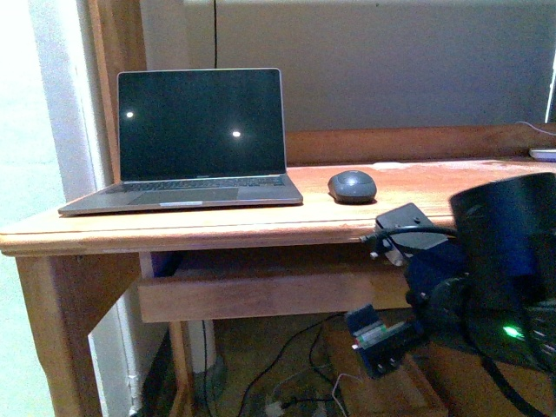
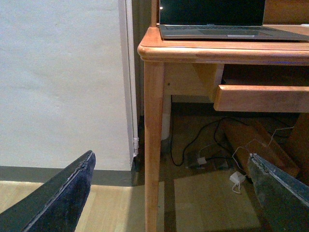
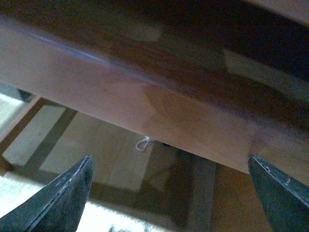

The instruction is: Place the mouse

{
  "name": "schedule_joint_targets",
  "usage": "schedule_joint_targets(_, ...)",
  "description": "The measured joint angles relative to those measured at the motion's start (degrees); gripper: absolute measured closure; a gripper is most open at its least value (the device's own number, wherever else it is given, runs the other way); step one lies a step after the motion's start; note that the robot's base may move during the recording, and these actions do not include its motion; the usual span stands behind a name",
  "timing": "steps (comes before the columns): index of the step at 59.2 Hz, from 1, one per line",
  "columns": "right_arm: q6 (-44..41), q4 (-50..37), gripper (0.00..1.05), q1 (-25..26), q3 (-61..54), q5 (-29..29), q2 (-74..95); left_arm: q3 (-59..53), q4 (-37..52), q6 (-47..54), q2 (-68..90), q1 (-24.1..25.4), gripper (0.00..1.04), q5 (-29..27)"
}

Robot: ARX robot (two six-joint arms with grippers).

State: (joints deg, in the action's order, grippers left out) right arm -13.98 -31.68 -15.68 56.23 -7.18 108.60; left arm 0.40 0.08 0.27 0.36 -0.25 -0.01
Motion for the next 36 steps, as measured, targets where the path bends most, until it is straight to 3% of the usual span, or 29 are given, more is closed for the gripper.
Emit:
schedule_joint_targets(6,3.1,2.1,0.07,-1.4,4.3,-6.1,2.8,0.0,0.0,0.0,0.0,0.0,0.08,0.0)
schedule_joint_targets(11,5.4,2.6,0.07,-1.8,5.1,-7.7,3.0,0.0,0.0,0.0,0.0,0.0,0.08,0.0)
schedule_joint_targets(24,11.6,1.4,0.07,2.2,-0.6,-3.2,-6.2,0.0,0.0,0.0,-0.1,0.0,0.08,0.0)
schedule_joint_targets(36,18.7,6.1,0.07,12.6,-18.8,4.2,-34.4,0.0,0.0,0.0,-0.1,0.0,0.08,0.0)
